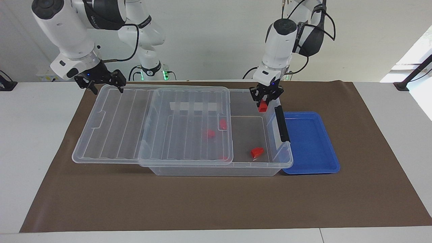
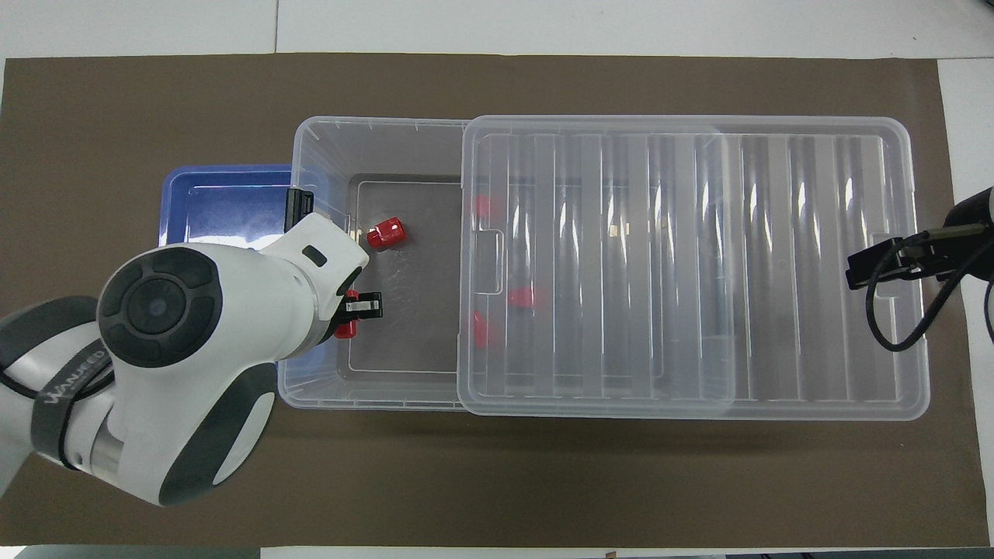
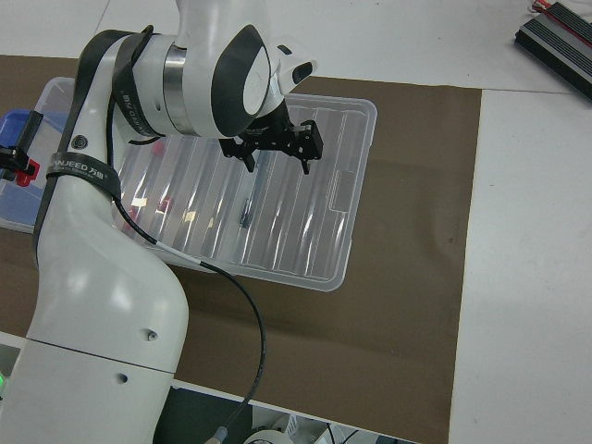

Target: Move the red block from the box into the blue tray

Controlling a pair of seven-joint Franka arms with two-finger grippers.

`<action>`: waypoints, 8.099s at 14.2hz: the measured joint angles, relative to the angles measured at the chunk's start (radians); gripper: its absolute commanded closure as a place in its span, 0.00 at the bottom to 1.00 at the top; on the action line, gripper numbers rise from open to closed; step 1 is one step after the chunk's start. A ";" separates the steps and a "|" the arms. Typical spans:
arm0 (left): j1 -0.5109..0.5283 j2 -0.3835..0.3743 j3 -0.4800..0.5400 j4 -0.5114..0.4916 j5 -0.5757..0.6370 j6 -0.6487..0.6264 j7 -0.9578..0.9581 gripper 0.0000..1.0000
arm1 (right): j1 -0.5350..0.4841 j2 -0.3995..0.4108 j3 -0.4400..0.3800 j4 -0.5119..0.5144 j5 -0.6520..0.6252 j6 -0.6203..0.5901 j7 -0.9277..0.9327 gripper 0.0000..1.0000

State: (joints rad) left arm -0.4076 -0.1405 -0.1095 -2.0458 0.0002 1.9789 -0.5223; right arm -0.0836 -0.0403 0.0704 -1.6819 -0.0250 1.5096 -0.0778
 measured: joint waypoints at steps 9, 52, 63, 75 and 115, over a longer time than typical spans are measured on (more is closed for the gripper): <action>0.258 0.000 0.007 0.013 0.000 -0.021 0.257 1.00 | 0.000 0.000 0.000 0.009 -0.014 0.002 0.004 0.00; 0.388 0.173 -0.016 0.487 0.000 -0.385 0.427 0.00 | -0.223 0.026 -0.014 -0.277 -0.026 0.460 -0.170 1.00; 0.408 0.150 -0.001 0.459 -0.031 -0.376 0.465 0.00 | -0.173 0.026 -0.004 -0.306 -0.026 0.496 -0.161 1.00; 0.413 0.148 -0.005 0.458 -0.033 -0.376 0.466 0.00 | -0.074 0.025 0.000 -0.310 -0.026 0.485 -0.030 1.00; 0.413 0.148 -0.005 0.458 -0.033 -0.376 0.466 0.00 | 0.085 0.068 -0.062 0.130 0.036 -0.047 0.221 0.00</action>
State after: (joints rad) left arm 0.0058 0.0079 -0.1144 -1.5875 -0.0325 1.6027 -0.0568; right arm 0.0017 0.0282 0.0083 -1.5516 0.0109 1.4628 0.1435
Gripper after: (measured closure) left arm 0.000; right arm 0.026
